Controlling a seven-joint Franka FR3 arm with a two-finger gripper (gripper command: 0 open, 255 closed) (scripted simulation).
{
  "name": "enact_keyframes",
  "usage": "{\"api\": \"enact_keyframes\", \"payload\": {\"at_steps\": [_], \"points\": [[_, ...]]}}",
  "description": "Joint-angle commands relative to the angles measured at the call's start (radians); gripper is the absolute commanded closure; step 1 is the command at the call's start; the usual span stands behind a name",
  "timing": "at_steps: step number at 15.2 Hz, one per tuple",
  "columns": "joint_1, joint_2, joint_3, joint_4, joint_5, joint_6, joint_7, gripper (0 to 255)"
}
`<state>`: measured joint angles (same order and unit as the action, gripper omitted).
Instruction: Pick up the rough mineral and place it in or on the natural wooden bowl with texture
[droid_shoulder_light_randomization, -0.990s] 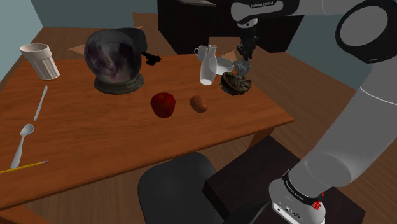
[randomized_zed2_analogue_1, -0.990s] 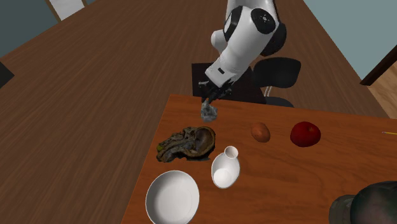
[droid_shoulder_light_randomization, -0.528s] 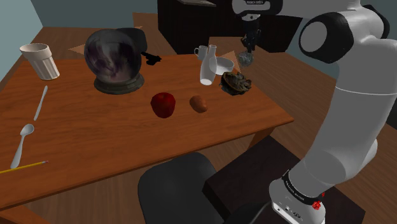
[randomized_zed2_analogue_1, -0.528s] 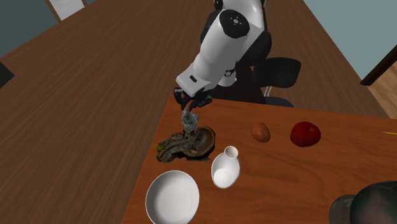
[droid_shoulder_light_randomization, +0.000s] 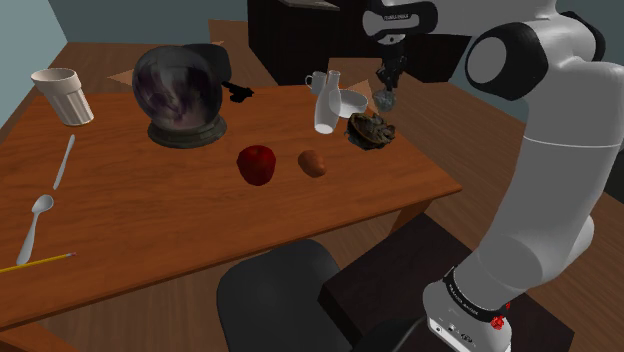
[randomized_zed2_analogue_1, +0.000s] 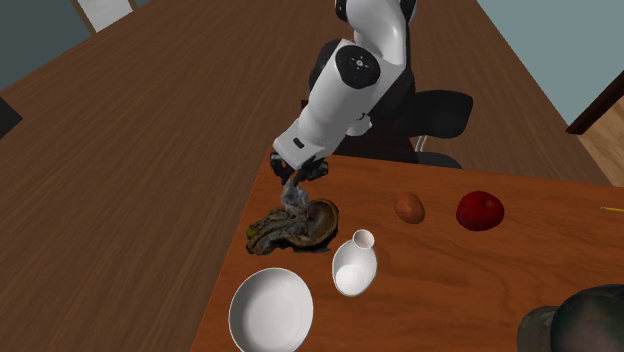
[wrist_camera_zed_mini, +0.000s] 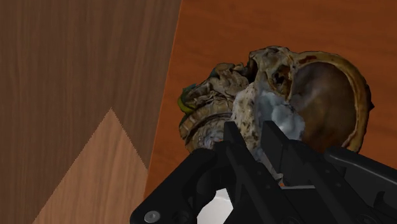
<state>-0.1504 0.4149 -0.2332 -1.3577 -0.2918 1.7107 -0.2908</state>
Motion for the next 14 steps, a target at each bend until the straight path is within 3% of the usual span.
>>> {"api": "enact_keyframes", "payload": {"at_steps": [1,14], "points": [[0.000,0.002,0.001,-0.023,-0.001,0.025,0.008,255],[-0.001,0.021,0.003,-0.151,-0.008,0.164,0.054,255]]}}
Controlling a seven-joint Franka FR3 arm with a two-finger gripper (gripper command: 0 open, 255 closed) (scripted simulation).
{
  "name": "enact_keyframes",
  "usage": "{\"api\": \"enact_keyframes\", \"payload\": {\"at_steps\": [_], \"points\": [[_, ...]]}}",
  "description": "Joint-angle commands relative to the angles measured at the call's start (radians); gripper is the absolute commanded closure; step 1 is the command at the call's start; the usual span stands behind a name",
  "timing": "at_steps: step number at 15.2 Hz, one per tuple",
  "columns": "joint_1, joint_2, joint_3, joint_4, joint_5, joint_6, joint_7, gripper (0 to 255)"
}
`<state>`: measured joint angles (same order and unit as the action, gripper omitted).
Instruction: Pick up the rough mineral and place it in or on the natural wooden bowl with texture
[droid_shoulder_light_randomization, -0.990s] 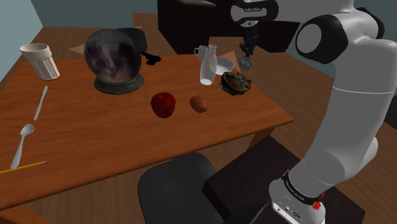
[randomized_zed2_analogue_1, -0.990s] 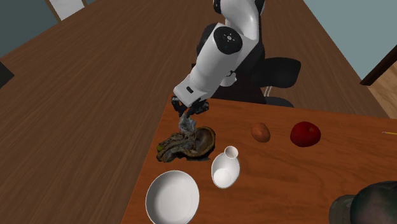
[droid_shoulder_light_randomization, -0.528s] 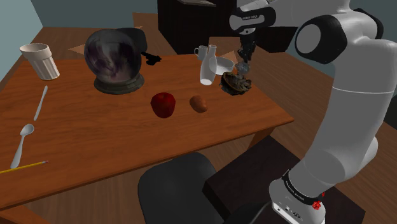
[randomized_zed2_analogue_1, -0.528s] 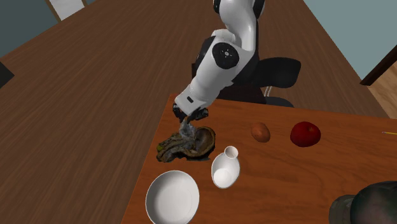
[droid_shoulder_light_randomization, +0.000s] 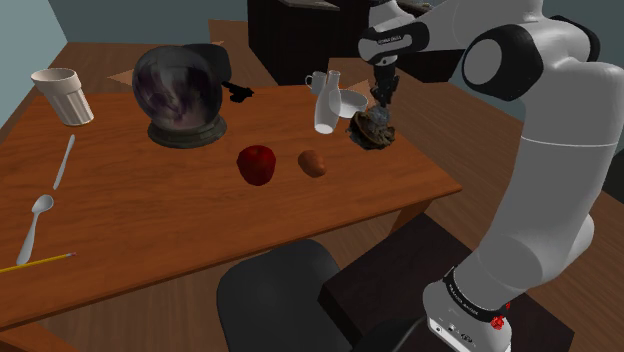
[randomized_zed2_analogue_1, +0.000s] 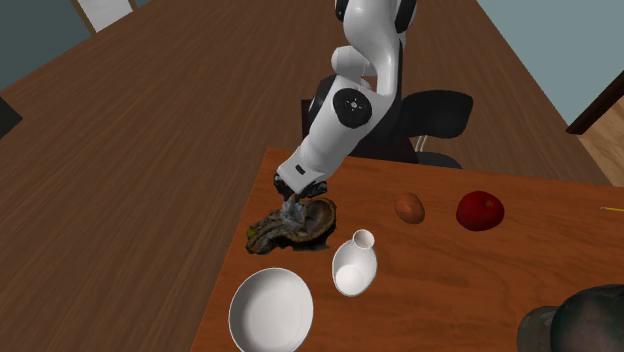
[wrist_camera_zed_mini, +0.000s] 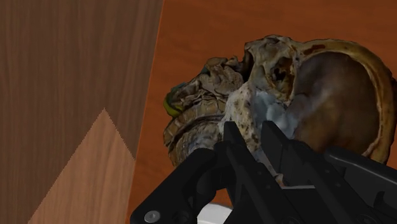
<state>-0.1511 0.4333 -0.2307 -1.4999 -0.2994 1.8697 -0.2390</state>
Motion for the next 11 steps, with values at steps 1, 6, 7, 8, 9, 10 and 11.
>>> {"api": "enact_keyframes", "payload": {"at_steps": [1,6,7,8,9,10,11], "points": [[0.000,0.003,0.000,-0.008,0.000,0.005,0.002,255],[-0.001,0.003,0.000,-0.008,0.000,0.005,0.002,255],[-0.001,0.000,0.000,-0.014,-0.001,0.008,0.002,0],[-0.001,0.002,0.000,-0.014,-0.001,0.010,0.003,0],[-0.001,0.003,0.000,-0.012,0.000,0.009,0.002,0],[-0.001,0.002,0.000,-0.014,-0.001,0.010,0.002,0],[-0.001,0.002,0.000,-0.014,-0.001,0.010,0.002,0]]}}
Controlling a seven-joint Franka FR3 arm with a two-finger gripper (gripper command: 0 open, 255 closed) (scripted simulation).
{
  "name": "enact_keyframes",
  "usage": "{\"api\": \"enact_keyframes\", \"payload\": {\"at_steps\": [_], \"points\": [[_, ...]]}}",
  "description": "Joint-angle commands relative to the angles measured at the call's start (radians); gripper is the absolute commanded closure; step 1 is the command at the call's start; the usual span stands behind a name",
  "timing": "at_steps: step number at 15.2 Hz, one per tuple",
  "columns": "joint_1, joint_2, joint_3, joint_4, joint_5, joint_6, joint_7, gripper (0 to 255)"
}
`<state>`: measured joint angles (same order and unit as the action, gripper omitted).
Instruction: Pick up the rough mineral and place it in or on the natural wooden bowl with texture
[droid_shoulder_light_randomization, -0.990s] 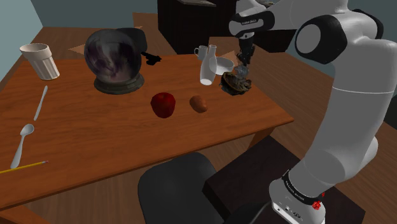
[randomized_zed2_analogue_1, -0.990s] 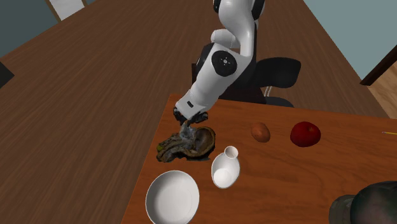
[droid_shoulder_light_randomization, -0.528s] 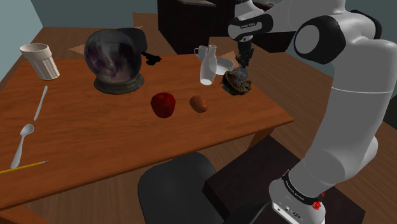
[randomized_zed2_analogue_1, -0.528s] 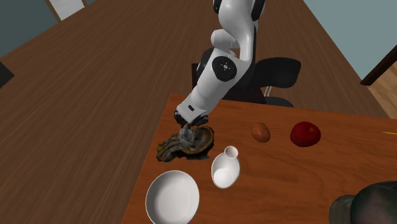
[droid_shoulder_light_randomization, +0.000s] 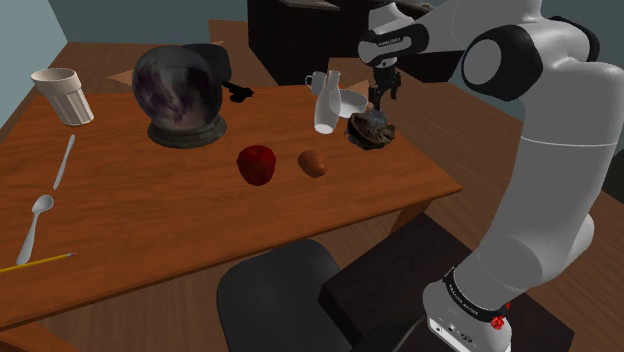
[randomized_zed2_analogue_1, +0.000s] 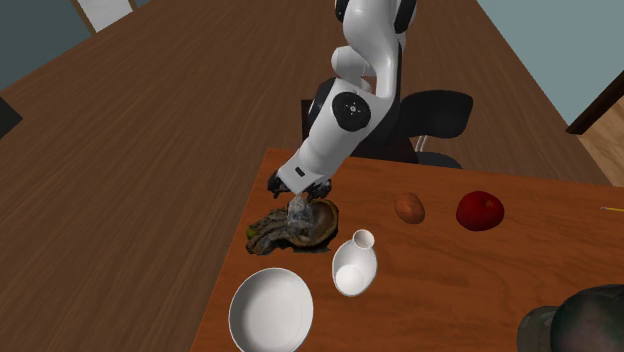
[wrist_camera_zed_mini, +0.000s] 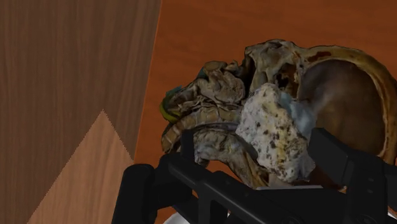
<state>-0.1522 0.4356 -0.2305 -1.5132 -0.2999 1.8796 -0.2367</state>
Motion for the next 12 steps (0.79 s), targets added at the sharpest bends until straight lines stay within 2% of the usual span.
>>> {"api": "enact_keyframes", "payload": {"at_steps": [1,5,12], "points": [[0.001,0.001,0.000,0.005,0.000,-0.005,0.000,0],[0.021,-0.005,0.008,0.115,0.007,-0.125,-0.010,0],[0.021,-0.005,0.008,0.115,0.007,-0.125,-0.010,0]]}}
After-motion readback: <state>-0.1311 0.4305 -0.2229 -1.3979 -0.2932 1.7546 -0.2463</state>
